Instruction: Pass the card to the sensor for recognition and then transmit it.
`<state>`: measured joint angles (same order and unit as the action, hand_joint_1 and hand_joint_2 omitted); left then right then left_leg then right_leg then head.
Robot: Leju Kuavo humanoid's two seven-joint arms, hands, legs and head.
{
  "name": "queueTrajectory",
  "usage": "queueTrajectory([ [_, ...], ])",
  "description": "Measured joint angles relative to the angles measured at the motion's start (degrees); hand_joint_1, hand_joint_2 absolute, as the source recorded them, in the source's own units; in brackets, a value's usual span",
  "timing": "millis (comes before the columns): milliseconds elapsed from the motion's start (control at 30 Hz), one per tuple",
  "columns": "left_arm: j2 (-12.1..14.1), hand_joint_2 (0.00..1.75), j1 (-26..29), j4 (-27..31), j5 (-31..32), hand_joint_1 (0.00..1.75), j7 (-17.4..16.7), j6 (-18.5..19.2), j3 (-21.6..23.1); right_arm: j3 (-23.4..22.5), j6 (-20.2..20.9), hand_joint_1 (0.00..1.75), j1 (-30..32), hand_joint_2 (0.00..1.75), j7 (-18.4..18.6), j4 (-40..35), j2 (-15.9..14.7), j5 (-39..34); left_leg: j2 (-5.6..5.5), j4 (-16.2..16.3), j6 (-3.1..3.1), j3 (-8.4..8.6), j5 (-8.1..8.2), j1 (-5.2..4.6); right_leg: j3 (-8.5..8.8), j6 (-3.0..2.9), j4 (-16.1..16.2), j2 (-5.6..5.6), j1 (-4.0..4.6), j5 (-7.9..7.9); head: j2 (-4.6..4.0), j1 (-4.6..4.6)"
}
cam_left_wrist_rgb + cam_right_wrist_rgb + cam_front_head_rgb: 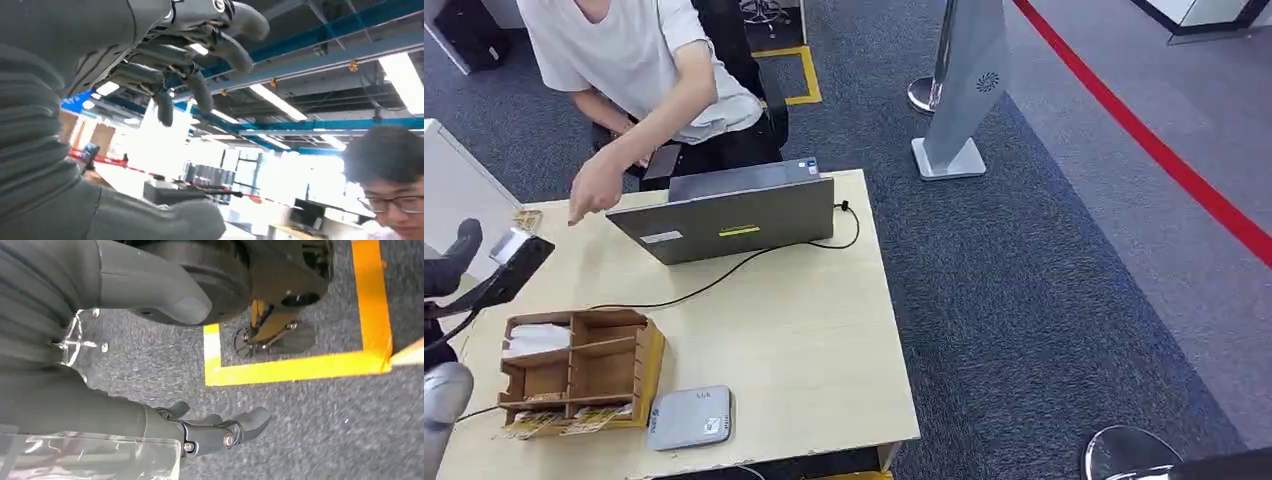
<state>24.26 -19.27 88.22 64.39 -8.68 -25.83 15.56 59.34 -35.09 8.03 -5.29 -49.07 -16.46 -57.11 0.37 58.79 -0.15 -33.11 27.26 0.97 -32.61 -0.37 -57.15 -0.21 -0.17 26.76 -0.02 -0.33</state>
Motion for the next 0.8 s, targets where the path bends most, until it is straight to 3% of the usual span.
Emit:
queueTrajectory([
  [100, -0.39, 1.75, 7.03, 8.02, -0.9, 0.0, 2.34, -0.26, 0.02, 0.9, -3.67, 0.0, 1.45, 1.75, 0.5, -3.61, -1.25, -1.35, 0.09, 0.0, -0.05, 0.02, 0.13, -0.01, -0.03, 0.06, 0.02, 0.13, -0.02, 0.09, 0.0, -0.04],
  [200, -0.72, 1.75, 13.79, 15.99, 0.5, 0.0, 2.93, 1.2, 1.33, 0.96, -4.28, 0.0, 2.93, 1.75, 2.14, -6.33, -2.07, 0.61, 0.1, 0.0, 0.05, -0.01, 0.21, -0.02, -0.02, 0.14, 0.05, 0.13, -0.02, 0.17, 0.0, 0.07],
  [367, -0.68, 1.75, 26.07, 25.64, 0.05, 0.0, 3.96, 3.53, 5.26, -4.27, -4.34, 0.0, 7.7, 1.75, 8.93, -12.27, -2.32, 12.57, 0.1, 0.0, 0.08, 0.01, 0.31, -0.03, -0.02, 0.09, 0.06, 0.14, -0.03, 0.3, 0.0, -0.02],
  [467, -0.15, 1.75, 31.41, 28.8, -1.82, 0.0, 2.14, 5.79, 7.81, -8.97, -4.34, 0.0, 11.17, 1.75, 13.91, -16.81, -2.21, 19.64, 0.08, -0.01, 0.07, 0.04, 0.47, -0.02, 0.03, 0.17, 0.06, 0.1, -0.03, 0.43, 0.0, -0.02],
  [600, 2.01, 1.75, 36.5, 30.79, -6.43, 0.0, -3.07, 8.15, 11.41, -15.33, -4.32, 0.0, 14.7, 1.75, 18.71, -21.94, -1.73, 26.04, 0.08, -0.02, 0.07, 0.06, 0.47, -0.01, 0.05, 0.16, 0.06, 0.1, -0.02, 0.44, 0.0, 0.0],
  [700, 4.31, 1.75, 38.78, 30.87, -9.58, 0.0, -7.79, 9.68, 14.74, -17.86, -4.19, 0.0, 16.07, 1.75, 20.7, -24.09, -1.55, 28.05, 0.08, -0.02, 0.07, 0.06, 0.47, -0.01, 0.06, 0.16, 0.06, 0.1, -0.02, 0.43, 0.0, -0.02],
  [800, 5.88, 1.75, 39.92, 30.87, -10.69, 0.0, -9.51, 9.97, 17.42, -19.28, -4.1, 0.0, 16.76, 1.75, 21.24, -25.33, -1.42, 28.7, 0.07, -0.02, 0.07, 0.07, 0.46, -0.01, 0.06, 0.16, 0.06, 0.09, -0.02, 0.43, 0.0, 0.0],
])
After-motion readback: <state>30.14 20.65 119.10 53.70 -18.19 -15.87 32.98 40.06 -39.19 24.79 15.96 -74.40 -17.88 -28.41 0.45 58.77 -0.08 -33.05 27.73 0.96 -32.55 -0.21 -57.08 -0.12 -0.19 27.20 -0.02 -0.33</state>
